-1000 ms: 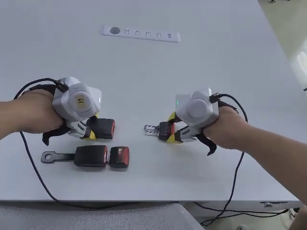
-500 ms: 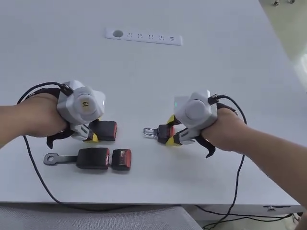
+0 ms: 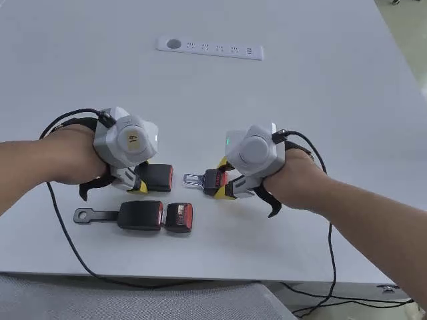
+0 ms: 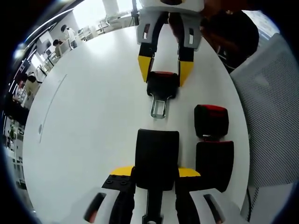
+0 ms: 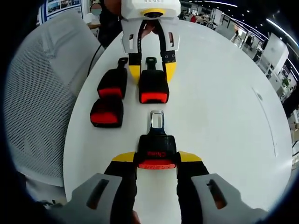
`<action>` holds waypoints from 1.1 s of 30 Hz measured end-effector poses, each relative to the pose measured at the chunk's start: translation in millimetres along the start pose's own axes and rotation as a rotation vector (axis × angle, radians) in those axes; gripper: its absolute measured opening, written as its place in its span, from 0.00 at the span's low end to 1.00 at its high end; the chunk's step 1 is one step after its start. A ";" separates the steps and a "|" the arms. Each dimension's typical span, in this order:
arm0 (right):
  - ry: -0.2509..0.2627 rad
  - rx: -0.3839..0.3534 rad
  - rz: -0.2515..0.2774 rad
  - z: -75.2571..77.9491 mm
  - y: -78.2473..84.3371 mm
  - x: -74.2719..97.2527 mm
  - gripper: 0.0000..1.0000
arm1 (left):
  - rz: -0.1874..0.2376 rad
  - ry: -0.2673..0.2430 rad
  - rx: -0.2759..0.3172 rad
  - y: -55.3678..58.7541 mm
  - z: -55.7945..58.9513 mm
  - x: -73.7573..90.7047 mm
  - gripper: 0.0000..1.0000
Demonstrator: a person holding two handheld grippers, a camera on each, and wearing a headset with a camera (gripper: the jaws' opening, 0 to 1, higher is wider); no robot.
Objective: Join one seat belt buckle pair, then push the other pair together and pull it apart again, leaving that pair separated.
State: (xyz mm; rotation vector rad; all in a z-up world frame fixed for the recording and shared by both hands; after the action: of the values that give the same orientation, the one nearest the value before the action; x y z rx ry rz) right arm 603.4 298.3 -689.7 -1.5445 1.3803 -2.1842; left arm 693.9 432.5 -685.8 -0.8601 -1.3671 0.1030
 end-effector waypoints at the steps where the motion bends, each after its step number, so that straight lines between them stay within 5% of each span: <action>1: 0.000 0.000 0.001 -0.9 -1.9 -1.9 0.31 | -0.002 -0.001 0.002 0.1 0.0 0.0 0.33; 23: -0.020 0.029 0.036 -0.9 -22.1 -22.4 0.30 | -0.013 -0.001 0.020 0.1 0.0 0.7 0.33; 33: -0.040 0.043 0.032 1.4 -25.9 -24.1 0.29 | -0.011 0.038 -0.026 -0.7 -1.1 -0.5 0.32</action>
State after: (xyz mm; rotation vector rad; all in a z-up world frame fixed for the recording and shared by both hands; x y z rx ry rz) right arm 625.5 325.9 -687.2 -1.5315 1.3279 -2.1385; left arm 694.5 431.2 -685.8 -0.8727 -1.3396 0.0600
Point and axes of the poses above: the centre of the closed fingertips' face, and the gripper's own axes: x roughly backward along the fingers, z roughly to its right, y roughly out of its underside, the point moved 6 cm from there along x, roughly backward along the fingers, and after that the axes turned 15 degrees about z, right-handed, at the moved point
